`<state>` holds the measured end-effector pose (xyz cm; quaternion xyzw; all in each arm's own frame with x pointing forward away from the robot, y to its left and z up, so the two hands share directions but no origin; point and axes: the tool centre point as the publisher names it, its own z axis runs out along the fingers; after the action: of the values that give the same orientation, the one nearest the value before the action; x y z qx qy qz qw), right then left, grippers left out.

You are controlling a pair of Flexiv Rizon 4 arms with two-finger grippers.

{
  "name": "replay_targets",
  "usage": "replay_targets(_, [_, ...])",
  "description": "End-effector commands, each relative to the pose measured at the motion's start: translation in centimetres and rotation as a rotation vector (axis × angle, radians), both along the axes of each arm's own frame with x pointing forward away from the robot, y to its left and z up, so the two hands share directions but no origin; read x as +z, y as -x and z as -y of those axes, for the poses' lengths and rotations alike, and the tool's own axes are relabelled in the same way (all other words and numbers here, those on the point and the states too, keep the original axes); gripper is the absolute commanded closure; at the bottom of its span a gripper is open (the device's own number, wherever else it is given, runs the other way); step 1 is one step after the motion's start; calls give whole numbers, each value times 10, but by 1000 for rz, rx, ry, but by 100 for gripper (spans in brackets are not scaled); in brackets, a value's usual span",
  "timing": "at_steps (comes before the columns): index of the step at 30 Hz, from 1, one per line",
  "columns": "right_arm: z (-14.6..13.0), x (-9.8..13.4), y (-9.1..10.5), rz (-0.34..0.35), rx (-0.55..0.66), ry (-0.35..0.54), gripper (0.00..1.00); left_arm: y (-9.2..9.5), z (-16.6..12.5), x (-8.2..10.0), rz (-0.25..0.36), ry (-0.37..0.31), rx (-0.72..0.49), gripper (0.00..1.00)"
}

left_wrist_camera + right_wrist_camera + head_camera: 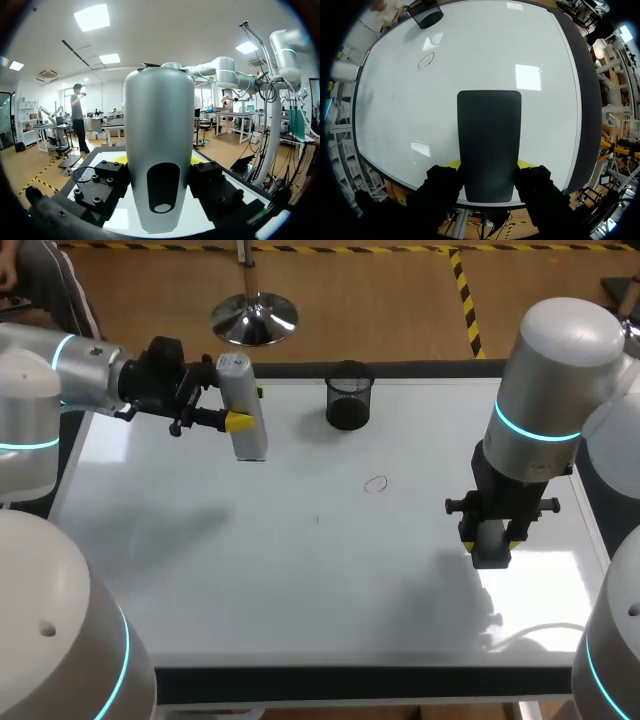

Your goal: Pick up the inspection probe, press it on each red-marked spot on the whiteboard one by one, put down the probe, pick up the eraser, and wipe off all the red marks.

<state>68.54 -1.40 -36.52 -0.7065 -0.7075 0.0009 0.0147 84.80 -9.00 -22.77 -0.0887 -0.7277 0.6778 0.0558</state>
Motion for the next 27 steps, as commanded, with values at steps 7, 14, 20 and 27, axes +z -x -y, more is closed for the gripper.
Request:
replay_targets(7, [2,-4,-20,-10,-27,20,100,0,0,1,1,2,-1,100])
replay_targets(14, [-11,0,-36,-7,-28,39,100,0,0,1,1,2,-1,100])
replay_targets(20, [-30,2,-47,-20,-14,42,100,0,0,1,1,2,-1,100])
replay_targets(27, [-55,4,-56,-29,-10,57,100,0,0,1,1,2,-1,100])
